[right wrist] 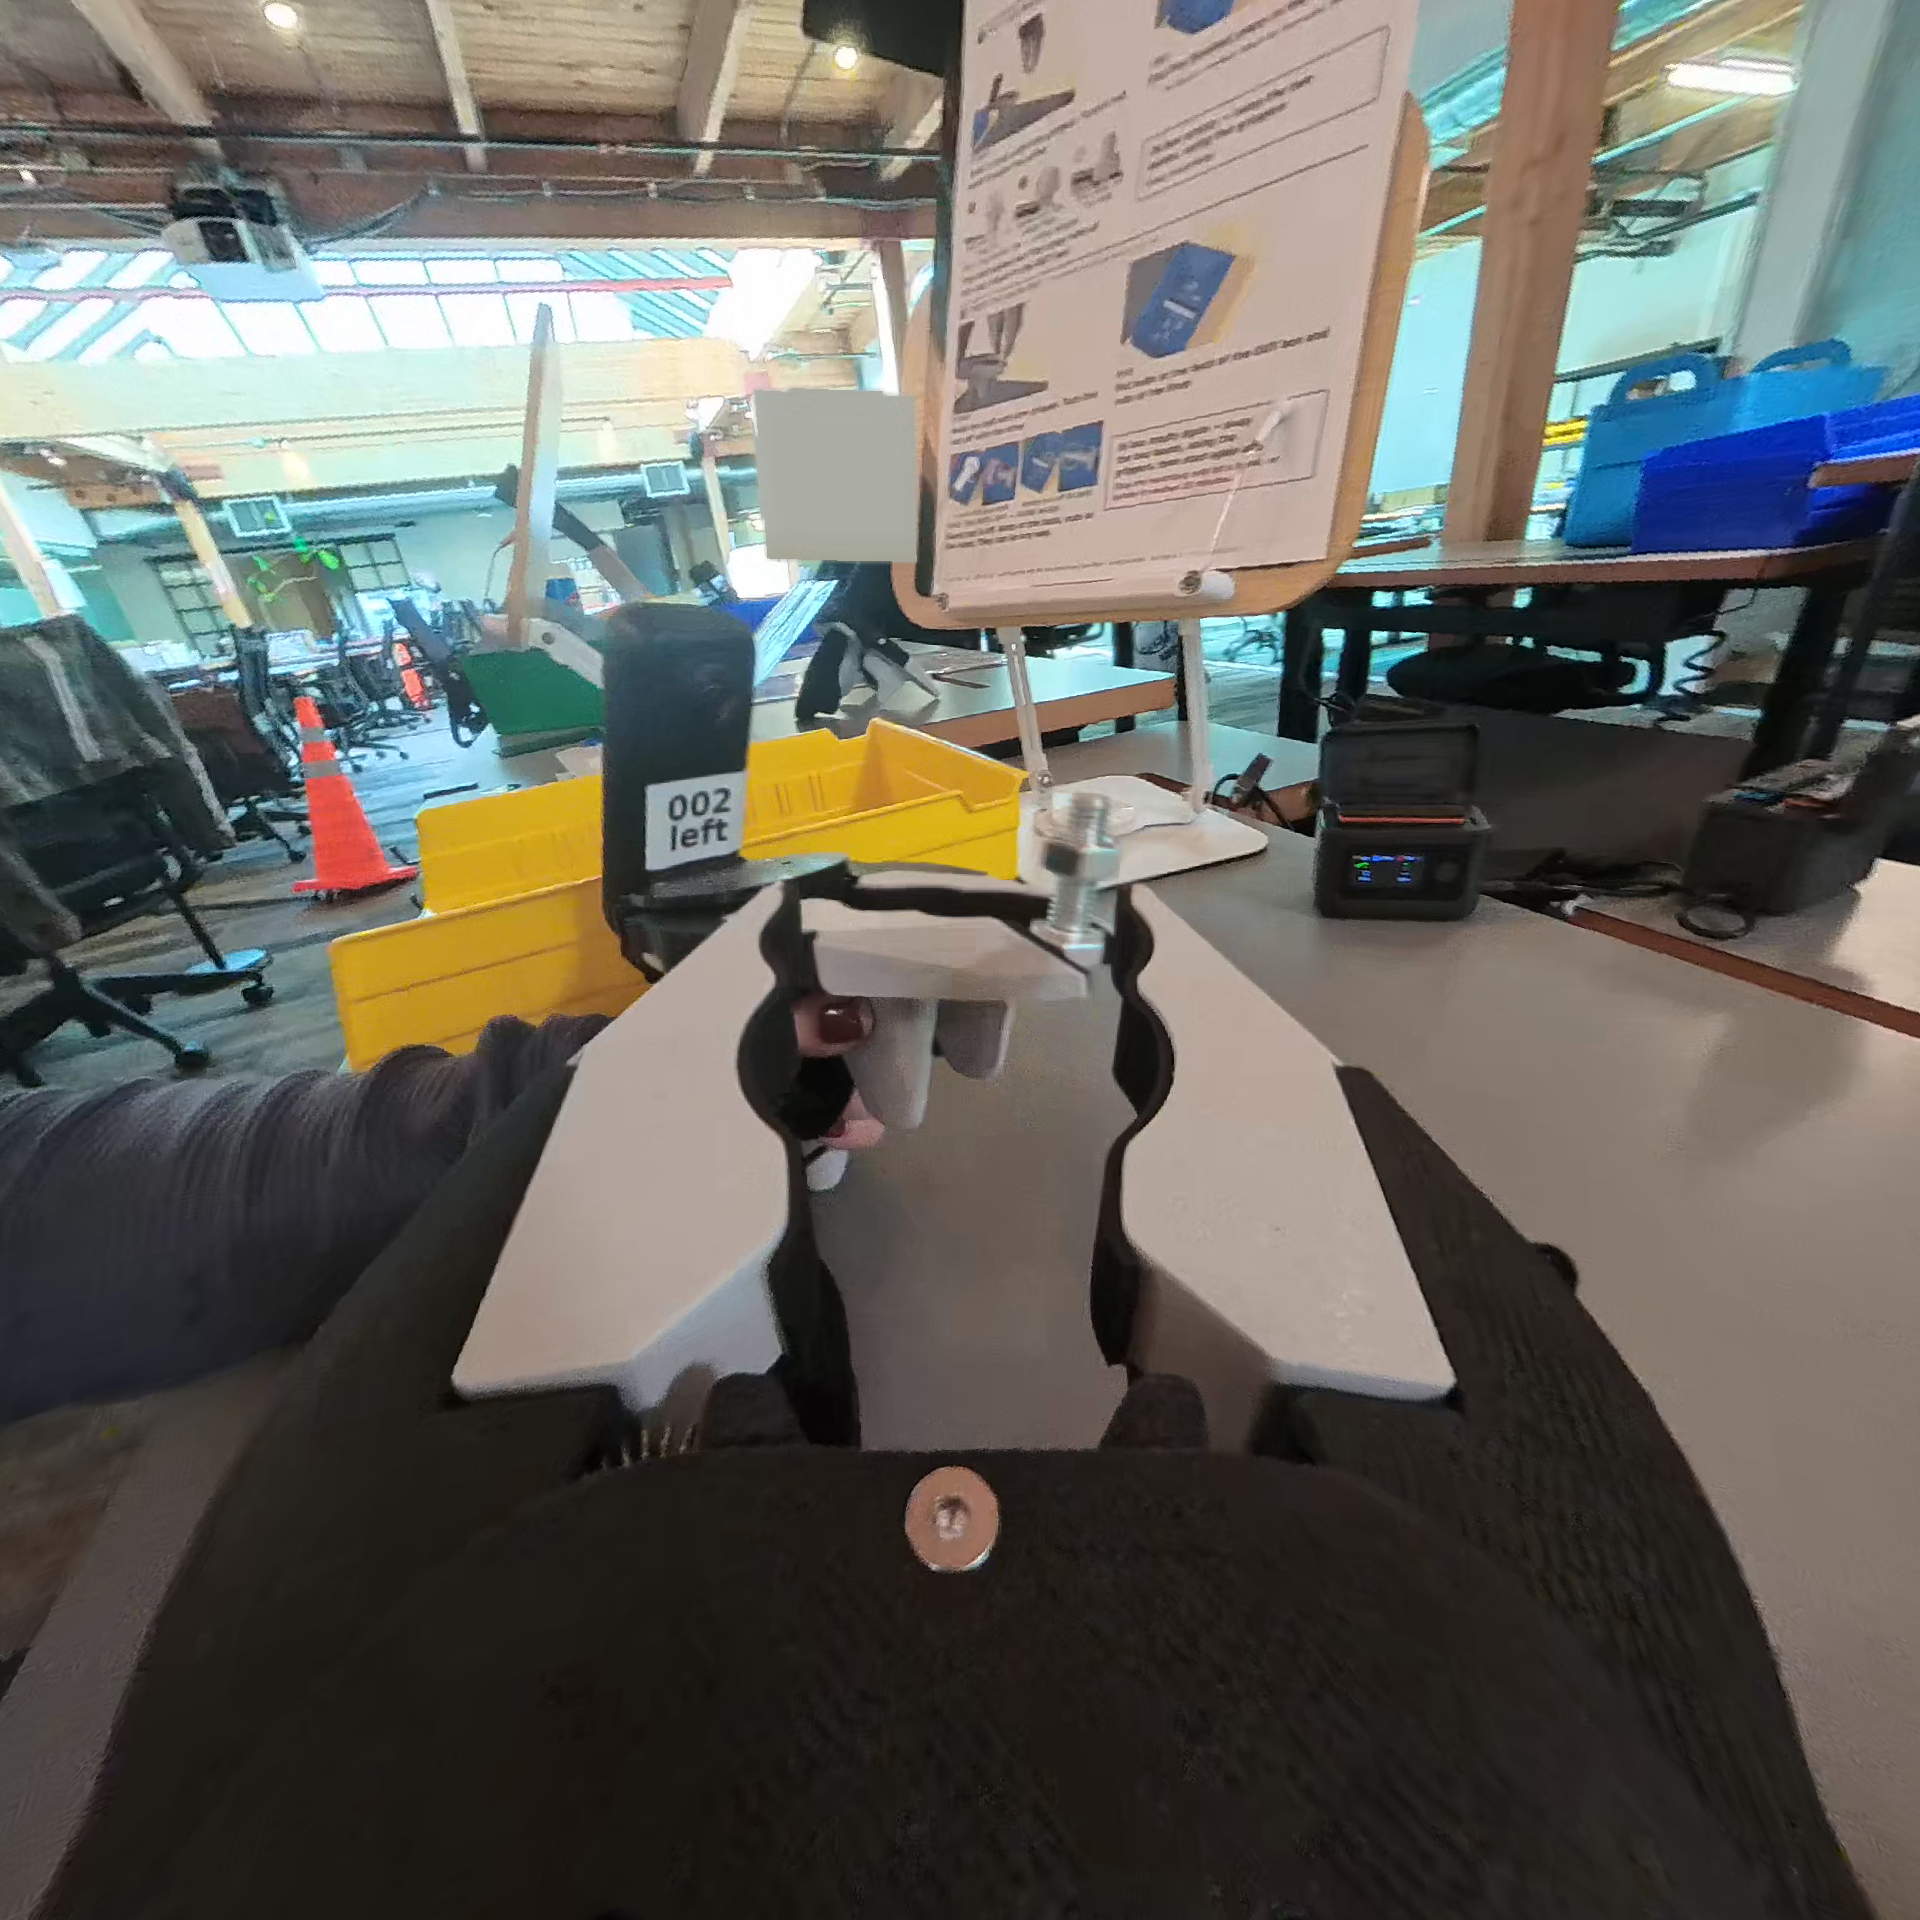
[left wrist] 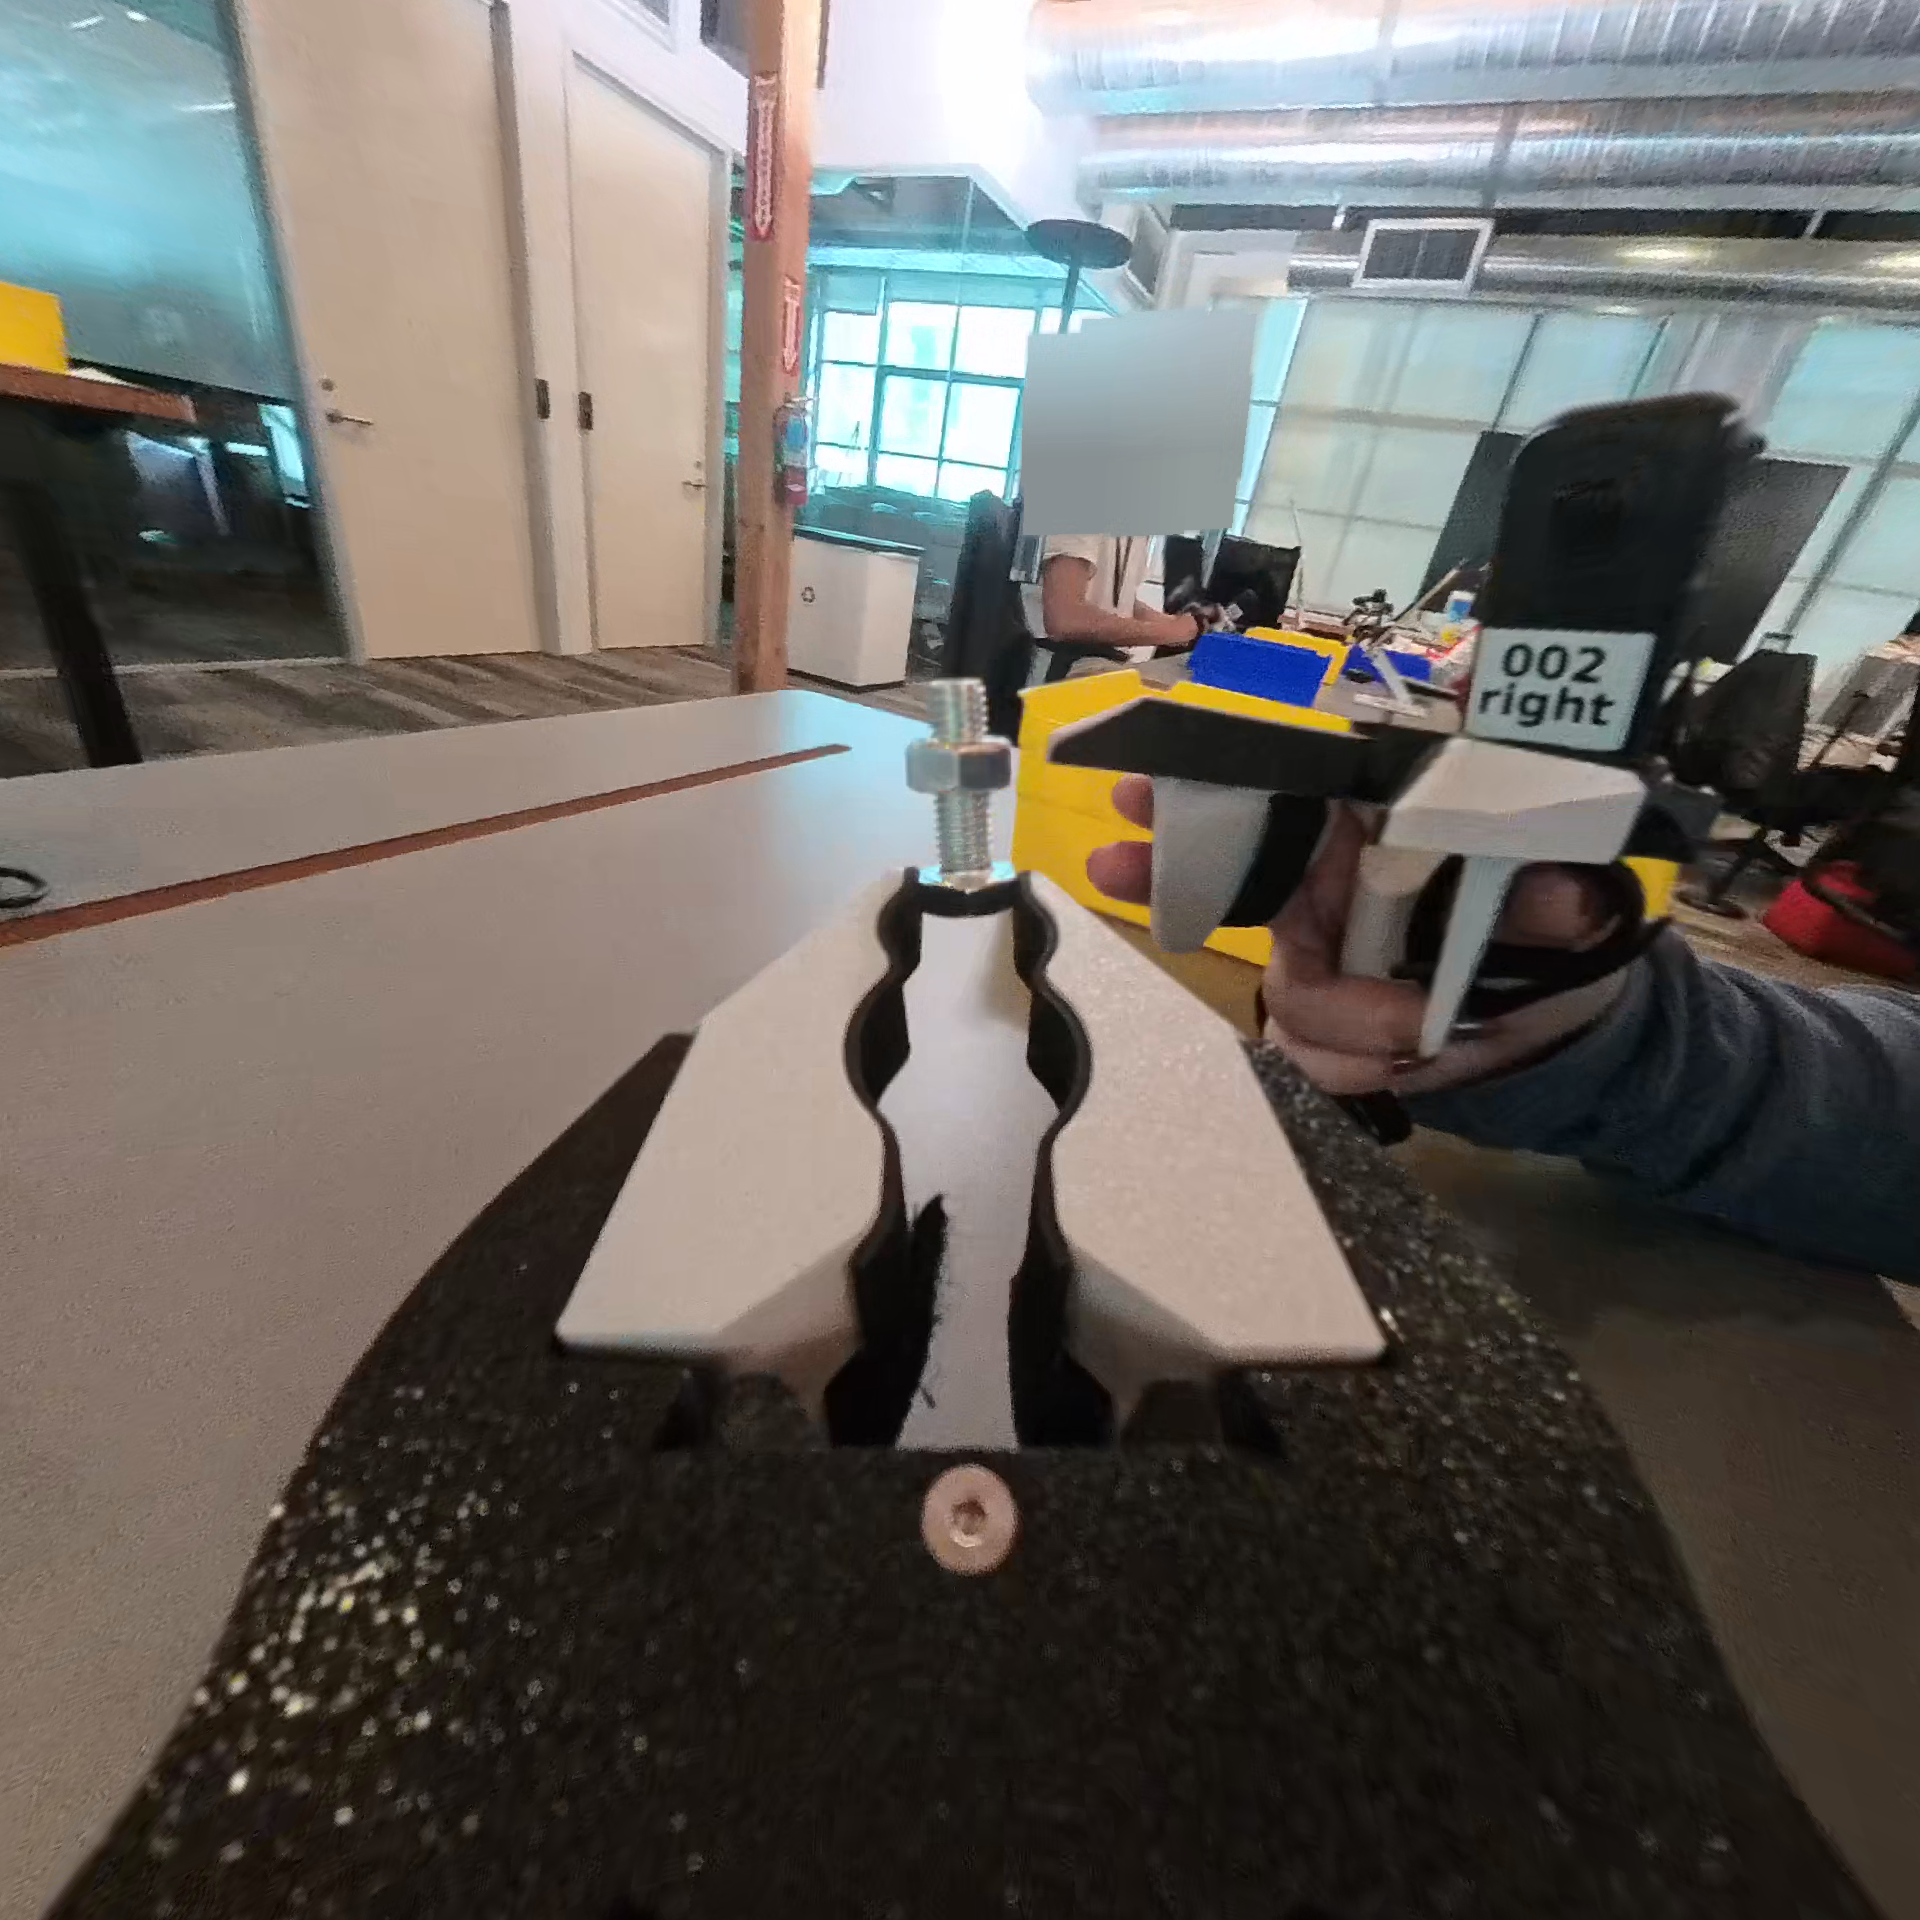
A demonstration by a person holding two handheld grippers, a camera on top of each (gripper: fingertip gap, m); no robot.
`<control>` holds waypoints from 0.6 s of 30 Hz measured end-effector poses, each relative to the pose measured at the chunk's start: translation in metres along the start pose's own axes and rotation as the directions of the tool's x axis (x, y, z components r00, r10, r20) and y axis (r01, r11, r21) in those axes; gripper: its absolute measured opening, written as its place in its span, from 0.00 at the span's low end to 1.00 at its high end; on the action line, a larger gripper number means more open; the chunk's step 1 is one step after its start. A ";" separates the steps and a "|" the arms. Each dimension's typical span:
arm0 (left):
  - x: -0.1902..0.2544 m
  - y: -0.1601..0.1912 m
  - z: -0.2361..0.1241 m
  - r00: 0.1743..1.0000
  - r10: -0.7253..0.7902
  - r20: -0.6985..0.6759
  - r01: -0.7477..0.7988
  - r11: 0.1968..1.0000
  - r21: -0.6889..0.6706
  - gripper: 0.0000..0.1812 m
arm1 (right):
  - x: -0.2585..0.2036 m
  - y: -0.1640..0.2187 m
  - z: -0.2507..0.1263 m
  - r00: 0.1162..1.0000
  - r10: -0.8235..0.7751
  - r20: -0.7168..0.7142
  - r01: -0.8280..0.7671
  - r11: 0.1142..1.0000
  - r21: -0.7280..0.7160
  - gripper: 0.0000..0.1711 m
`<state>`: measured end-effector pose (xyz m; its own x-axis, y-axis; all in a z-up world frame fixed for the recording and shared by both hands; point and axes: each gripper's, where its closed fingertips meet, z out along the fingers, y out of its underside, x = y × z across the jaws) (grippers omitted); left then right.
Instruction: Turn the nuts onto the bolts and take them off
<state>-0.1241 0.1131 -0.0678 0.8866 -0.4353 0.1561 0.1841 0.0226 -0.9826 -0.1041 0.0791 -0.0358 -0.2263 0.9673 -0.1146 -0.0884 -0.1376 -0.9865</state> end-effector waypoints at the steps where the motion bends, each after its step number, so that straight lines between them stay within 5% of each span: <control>1: 0.008 -0.001 -0.001 0.999 0.013 -0.044 -0.013 1.000 0.005 0.08 | 0.002 0.000 0.000 1.000 0.000 -0.010 0.000 1.000 0.000 0.35; 7: 0.054 0.018 0.014 0.966 0.039 -0.255 -0.064 0.994 -0.090 0.09 | -0.007 0.006 0.004 1.000 -0.001 0.023 0.001 1.000 -0.017 0.37; 10: 0.016 0.008 0.012 0.998 0.042 -0.040 -0.043 0.999 -0.032 0.09 | -0.004 0.006 0.005 1.000 -0.002 0.009 0.002 1.000 -0.027 0.44; 12: -0.008 -0.002 0.000 0.997 -0.041 0.069 0.039 0.999 0.025 0.08 | -0.003 0.004 0.001 1.000 0.013 0.027 -0.013 1.000 -0.019 0.34; 18: 0.045 0.010 0.008 0.970 -0.044 -0.238 0.027 0.997 -0.073 0.08 | 0.001 0.005 0.002 1.000 0.028 0.004 -0.028 1.000 -0.013 0.38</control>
<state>-0.0791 0.1009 -0.0697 0.7516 -0.6372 0.1707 0.1768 -0.0548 -0.9827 -0.1072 0.0793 -0.0406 -0.2329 0.9622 -0.1414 -0.0691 -0.1614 -0.9845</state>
